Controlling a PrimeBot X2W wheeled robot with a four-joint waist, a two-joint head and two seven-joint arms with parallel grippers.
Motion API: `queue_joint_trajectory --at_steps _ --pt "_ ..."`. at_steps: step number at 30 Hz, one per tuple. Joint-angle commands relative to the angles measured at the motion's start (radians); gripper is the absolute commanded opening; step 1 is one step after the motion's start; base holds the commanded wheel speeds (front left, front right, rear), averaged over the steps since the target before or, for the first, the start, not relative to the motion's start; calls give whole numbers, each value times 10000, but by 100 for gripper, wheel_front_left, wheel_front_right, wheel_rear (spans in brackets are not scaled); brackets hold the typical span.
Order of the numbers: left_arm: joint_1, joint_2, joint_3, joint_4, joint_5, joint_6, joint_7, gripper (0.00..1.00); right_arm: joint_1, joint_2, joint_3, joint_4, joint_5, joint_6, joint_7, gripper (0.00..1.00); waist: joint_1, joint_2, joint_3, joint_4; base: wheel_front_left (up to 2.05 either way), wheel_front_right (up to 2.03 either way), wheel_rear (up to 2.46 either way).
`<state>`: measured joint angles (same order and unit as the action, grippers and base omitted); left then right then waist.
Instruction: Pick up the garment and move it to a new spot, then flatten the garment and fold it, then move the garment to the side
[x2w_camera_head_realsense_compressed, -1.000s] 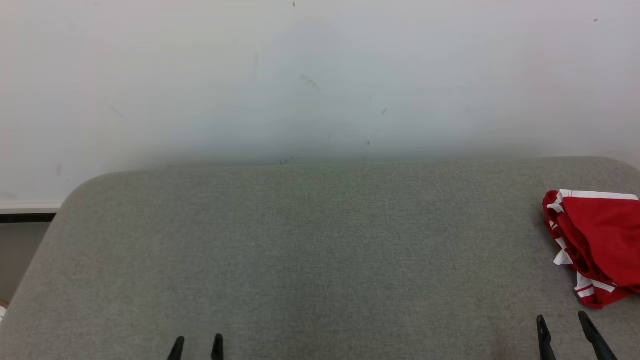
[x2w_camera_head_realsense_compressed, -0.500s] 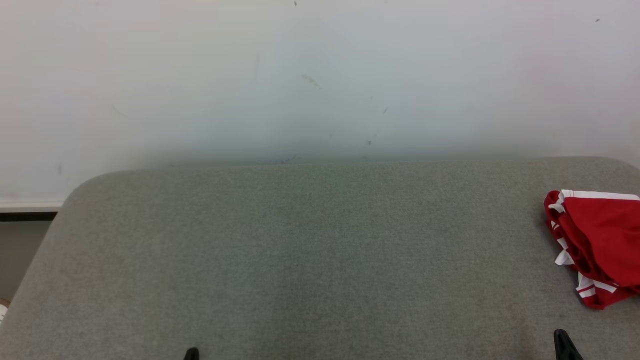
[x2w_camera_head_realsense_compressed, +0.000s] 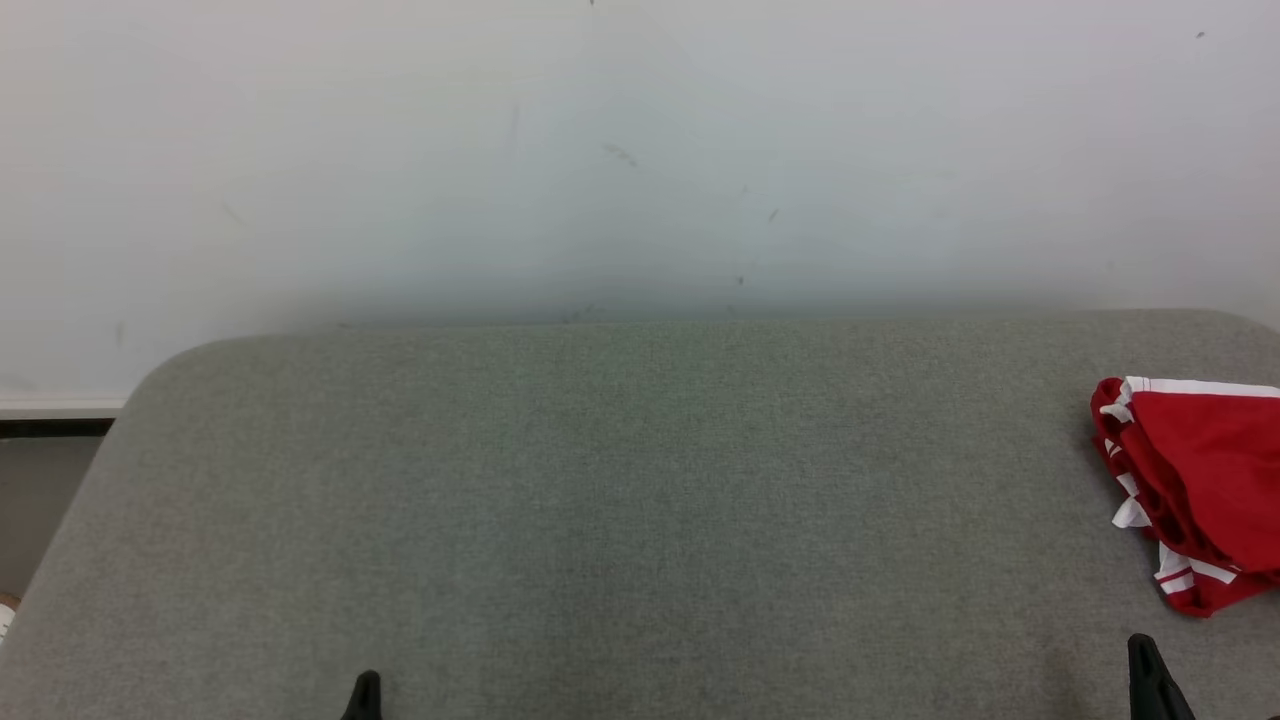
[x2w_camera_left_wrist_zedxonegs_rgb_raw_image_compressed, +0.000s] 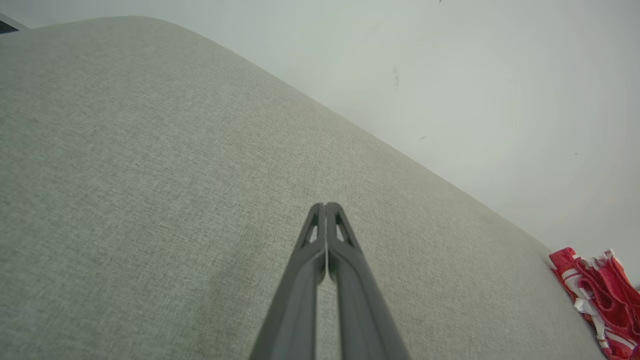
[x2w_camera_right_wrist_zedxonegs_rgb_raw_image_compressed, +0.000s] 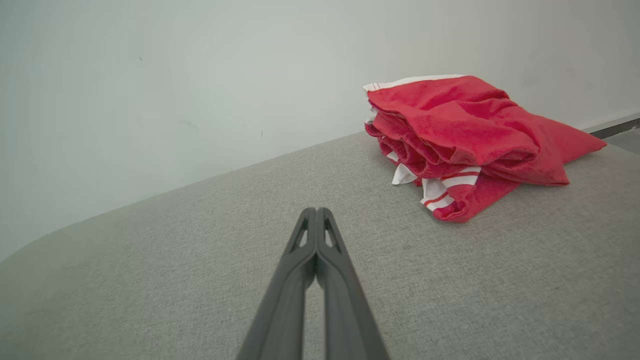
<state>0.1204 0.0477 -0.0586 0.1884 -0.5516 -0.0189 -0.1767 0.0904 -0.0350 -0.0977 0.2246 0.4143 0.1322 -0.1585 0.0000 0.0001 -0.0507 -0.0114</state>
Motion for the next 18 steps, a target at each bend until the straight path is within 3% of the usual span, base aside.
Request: queue_joint_trajectory --at_steps 1,18 --pt "-297 93 110 -83 -572 -81 114 0 -335 -91 -23 -130 586 -7 99 0 0 -1 10 2 0 0 0" --pt "-760 140 416 49 -2918 -325 697 0 -729 -117 -57 -62 3185 -10 696 0 0 -1 93 20 0 0 0"
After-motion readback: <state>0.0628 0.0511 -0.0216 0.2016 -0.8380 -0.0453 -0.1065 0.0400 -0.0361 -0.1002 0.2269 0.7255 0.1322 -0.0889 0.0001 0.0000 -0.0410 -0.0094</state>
